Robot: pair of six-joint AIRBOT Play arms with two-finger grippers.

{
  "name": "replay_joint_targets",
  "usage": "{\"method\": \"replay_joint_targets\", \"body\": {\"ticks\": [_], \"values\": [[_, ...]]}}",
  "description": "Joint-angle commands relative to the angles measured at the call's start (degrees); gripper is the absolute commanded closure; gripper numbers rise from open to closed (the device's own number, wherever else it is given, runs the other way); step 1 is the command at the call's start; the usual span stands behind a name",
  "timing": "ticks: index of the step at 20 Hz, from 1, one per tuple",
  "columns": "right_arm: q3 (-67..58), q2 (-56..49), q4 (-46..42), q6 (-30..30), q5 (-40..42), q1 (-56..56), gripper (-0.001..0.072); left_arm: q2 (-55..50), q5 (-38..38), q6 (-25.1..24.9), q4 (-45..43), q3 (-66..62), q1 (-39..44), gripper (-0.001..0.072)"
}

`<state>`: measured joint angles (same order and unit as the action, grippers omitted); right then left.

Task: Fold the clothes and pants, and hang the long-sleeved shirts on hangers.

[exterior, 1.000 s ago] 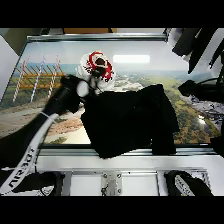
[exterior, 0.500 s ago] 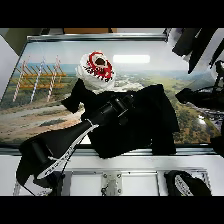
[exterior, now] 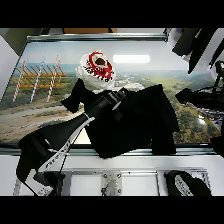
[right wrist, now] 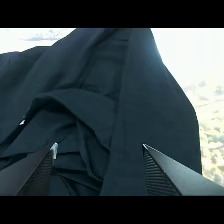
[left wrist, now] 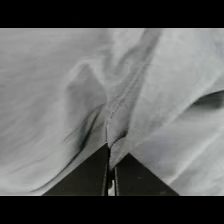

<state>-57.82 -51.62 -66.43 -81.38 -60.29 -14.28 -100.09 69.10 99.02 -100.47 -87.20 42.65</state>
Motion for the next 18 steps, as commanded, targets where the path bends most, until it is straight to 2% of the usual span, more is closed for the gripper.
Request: {"method": "replay_joint_targets", "body": {"ticks": [1,3,7,8,9,13,15,16,17,18], "values": [[0.02,-0.13,-0.02,0.81,-0.07,0.48,0.0131,6.14,-0.02,0.0,0.7,-0.07,-4.26,0.0687],[0.02,-1.18,-0.85,2.64,-0.04,2.64,0.0132,10.84,-0.81,-0.37,5.49,-0.07,-7.23,0.0687],[0.02,-7.74,-6.86,2.58,0.04,12.5,0.0142,16.74,-4.28,-1.11,14.99,-0.07,-12.15,0.0687],[0.02,-9.73,-7.13,2.56,0.39,15.21,0.0236,17.62,-5.09,-1.11,16.85,-0.07,-13.11,0.0687],[0.02,-11.76,-7.1,2.54,1.49,18.08,0.0295,18.25,-5.53,-1.11,18.51,-0.07,-13.94,0.0687],[0.0,-16.87,-7.13,2.54,9.4,25.42,0.0294,18.84,-5.05,-1.18,22.53,-0.66,-15.93,0.0687],[0.0,-17.99,-7.39,2.56,11.04,25.68,0.0266,18.84,-4.74,-1.55,22.45,-1.51,-15.98,0.0687],[0.0,-18.29,-8.83,2.54,11.39,25.68,0.0147,18.84,-4.59,-2.19,22.47,-2.05,-16.04,0.0687],[0.0,-18.51,-10.27,2.56,11.41,25.68,0.0089,18.84,-4.61,-2.38,22.47,-2.54,-16.04,0.0687],[0.0,-18.8,-11.52,2.56,11.41,25.68,0.009,18.84,-4.61,-2.38,22.47,-2.93,-16.04,0.0687]]}}
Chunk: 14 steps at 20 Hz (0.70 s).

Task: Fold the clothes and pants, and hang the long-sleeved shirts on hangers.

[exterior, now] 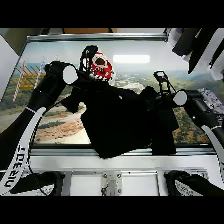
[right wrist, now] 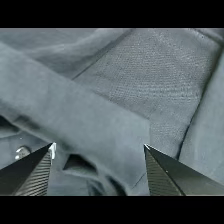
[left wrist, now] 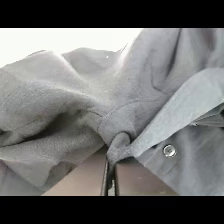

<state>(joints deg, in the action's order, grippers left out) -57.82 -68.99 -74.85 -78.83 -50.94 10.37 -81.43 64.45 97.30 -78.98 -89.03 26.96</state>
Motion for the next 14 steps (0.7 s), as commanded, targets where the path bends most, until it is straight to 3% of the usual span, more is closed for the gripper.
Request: {"method": "replay_joint_targets", "body": {"ticks": [1,7,8,9,10,14], "values": [[0.0,-1.79,-3.48,0.0,2.01,1.03,0.009,0.17,0.04,-0.66,1.01,-1.46,-0.35,0.0687],[0.0,-6.54,-3.63,0.07,-1.53,1.07,0.0114,0.17,0.83,-0.68,0.96,-1.68,-0.46,0.0687],[0.0,-7.1,-3.82,0.26,-1.84,1.07,0.0352,0.2,1.2,-0.72,1.01,-1.68,-0.83,0.0687],[-0.11,-7.04,-4.55,1.4,-1.81,1.05,0.0657,0.35,1.62,-0.9,1.01,-1.68,-1.07,0.0687],[-0.98,-6.21,-5.86,1.42,-1.99,1.01,0.0694,1.07,2.1,-0.94,1.03,-1.7,-1.7,0.0687],[-15.78,2.91,-7.06,-0.81,-11.43,0.0,0.0695,6.73,7.5,-1.07,1.2,-11.34,-4.66,0.0687]]}}
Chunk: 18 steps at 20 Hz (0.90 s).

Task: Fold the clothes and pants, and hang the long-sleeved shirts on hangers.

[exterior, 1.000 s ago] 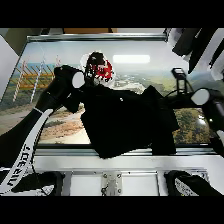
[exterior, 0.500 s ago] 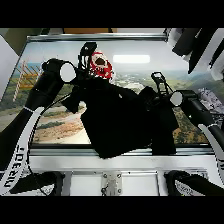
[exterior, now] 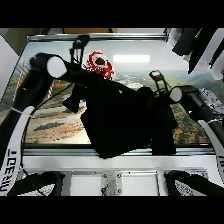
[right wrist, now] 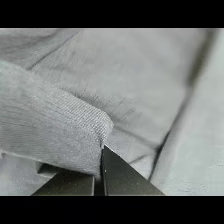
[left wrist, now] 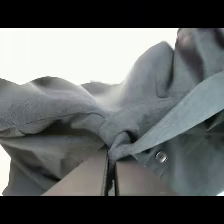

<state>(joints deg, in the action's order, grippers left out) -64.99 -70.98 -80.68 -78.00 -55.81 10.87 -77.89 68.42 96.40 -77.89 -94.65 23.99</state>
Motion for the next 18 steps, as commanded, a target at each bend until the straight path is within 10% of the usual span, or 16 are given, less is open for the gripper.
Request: {"method": "replay_joint_targets", "body": {"ticks": [1,8,18], "values": [[-13.68,7.37,-1.2,-4.0,-9.55,-0.7,0.0695,4.94,4.15,-0.15,0.24,-9.75,-1.7,0.0687],[-35.85,19.91,-0.72,-17.29,-20.37,-0.68,0.0696,15.23,3.19,-1.44,12.39,-23.19,-1.7,0.0687],[-17.68,21.79,0.87,-18.67,-36.41,-0.72,0.0695,25.35,5.25,1.62,11.63,11.87,-1.73,0.0687]]}}
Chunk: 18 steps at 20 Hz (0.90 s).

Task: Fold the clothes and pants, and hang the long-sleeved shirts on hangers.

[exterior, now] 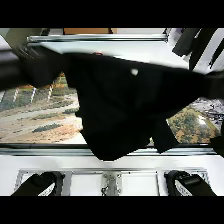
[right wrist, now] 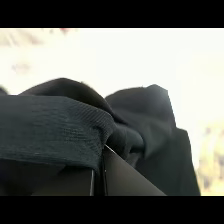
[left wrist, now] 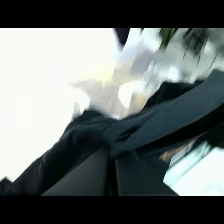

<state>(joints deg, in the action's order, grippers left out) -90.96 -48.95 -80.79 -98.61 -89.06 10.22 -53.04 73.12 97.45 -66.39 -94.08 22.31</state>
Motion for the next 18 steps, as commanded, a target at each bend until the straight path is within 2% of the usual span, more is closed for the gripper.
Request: {"method": "replay_joint_targets", "body": {"ticks": [1,3,5,8,9,10,11,15,18], "values": [[12.26,-1.42,0.9,3.65,-2.95,-0.17,0.0695,-1.07,0.35,0.52,0.13,15.06,-0.04,0.0687],[17.05,-5.62,0.76,5.99,0.09,-0.15,0.0695,-6.36,-1.09,0.24,0.74,20.11,-0.02,0.0687],[17.77,-12.07,-0.68,7.91,5.7,-0.17,0.0695,-12.98,-3.39,-3.58,4.37,22.01,-0.02,0.0687],[17.66,-20.68,-0.79,12.52,11.15,-1.42,0.068,-20.7,-2.82,-7.21,9.11,21.94,-0.11,0.0687],[17.64,-22.75,0.02,14.84,11.28,-2.64,0.0523,-22.32,-1.99,-7.76,9.7,21.94,-0.55,0.0687],[17.64,-23.89,0.48,16.33,11.21,-4.17,0.0234,-23.47,-0.74,-8.0,9.46,21.97,-1.29,0.0687],[17.64,-24.17,0.46,17.25,11.28,-6.21,0.0129,-24.09,0.46,-8.66,9.49,21.97,-2.14,0.0687],[18.12,-21.18,6.38,18.95,11.19,-13.35,0.0129,-24.15,1.44,-9.64,9.49,21.97,-5.27,0.0687],[23.5,-17.49,8.81,18.49,11.17,-12.81,0.013,-24.17,1.33,-9.64,9.49,21.97,-5.86,0.0687]]}}
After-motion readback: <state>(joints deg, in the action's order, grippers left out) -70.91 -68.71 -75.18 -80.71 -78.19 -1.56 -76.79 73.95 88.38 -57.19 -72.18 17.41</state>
